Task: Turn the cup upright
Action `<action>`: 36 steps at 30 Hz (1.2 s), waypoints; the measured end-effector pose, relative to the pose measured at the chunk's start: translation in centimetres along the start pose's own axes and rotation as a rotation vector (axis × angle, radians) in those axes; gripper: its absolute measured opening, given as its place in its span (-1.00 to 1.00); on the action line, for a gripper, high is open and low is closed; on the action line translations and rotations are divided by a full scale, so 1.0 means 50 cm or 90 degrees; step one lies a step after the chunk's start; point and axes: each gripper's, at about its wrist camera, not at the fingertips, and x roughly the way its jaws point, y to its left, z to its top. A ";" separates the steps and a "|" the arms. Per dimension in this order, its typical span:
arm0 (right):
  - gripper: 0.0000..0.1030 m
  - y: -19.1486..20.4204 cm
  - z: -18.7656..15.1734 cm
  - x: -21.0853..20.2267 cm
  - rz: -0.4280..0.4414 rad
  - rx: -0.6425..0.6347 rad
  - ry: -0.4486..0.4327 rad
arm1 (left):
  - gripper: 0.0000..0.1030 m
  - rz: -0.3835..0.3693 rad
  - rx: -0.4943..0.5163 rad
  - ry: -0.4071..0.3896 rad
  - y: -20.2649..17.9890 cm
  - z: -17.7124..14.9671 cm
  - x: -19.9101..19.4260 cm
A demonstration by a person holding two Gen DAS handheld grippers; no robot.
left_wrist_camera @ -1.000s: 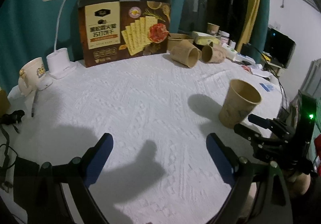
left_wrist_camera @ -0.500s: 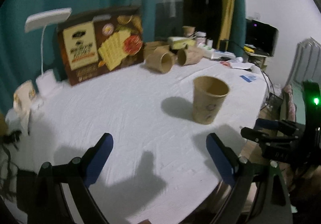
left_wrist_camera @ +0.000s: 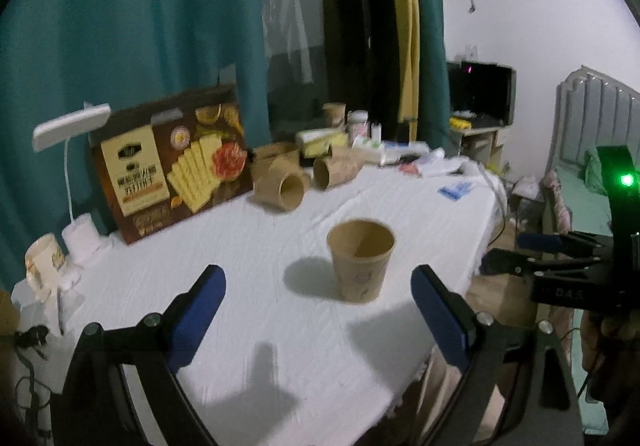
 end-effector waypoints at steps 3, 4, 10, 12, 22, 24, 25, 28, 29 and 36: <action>0.26 -0.003 0.025 -0.036 -0.004 -0.001 -0.029 | 0.83 0.005 0.002 -0.023 -0.005 0.021 -0.018; 0.26 -0.003 0.036 -0.053 -0.006 -0.002 -0.044 | 0.83 0.005 0.000 -0.028 -0.005 0.027 -0.024; 0.26 0.001 0.084 -0.135 -0.008 -0.013 -0.116 | 0.83 -0.004 -0.021 -0.089 0.010 0.070 -0.078; 0.28 0.005 0.098 -0.160 -0.010 -0.017 -0.137 | 0.83 -0.003 -0.027 -0.102 0.017 0.079 -0.093; 0.43 0.049 0.136 -0.233 0.007 -0.036 -0.205 | 0.82 0.017 -0.058 -0.151 0.068 0.099 -0.148; 0.47 0.061 0.140 -0.236 0.010 -0.039 -0.211 | 0.82 0.021 -0.059 -0.153 0.076 0.102 -0.151; 0.48 0.068 0.141 -0.235 0.012 -0.041 -0.213 | 0.83 0.022 -0.059 -0.154 0.080 0.103 -0.152; 0.49 0.085 0.142 -0.225 0.017 -0.048 -0.209 | 0.82 0.030 -0.061 -0.156 0.092 0.102 -0.155; 0.49 0.090 0.143 -0.221 0.019 -0.051 -0.206 | 0.83 0.031 -0.062 -0.155 0.095 0.101 -0.155; 0.49 0.117 0.147 -0.194 0.025 -0.067 -0.194 | 0.82 0.039 -0.065 -0.146 0.111 0.089 -0.150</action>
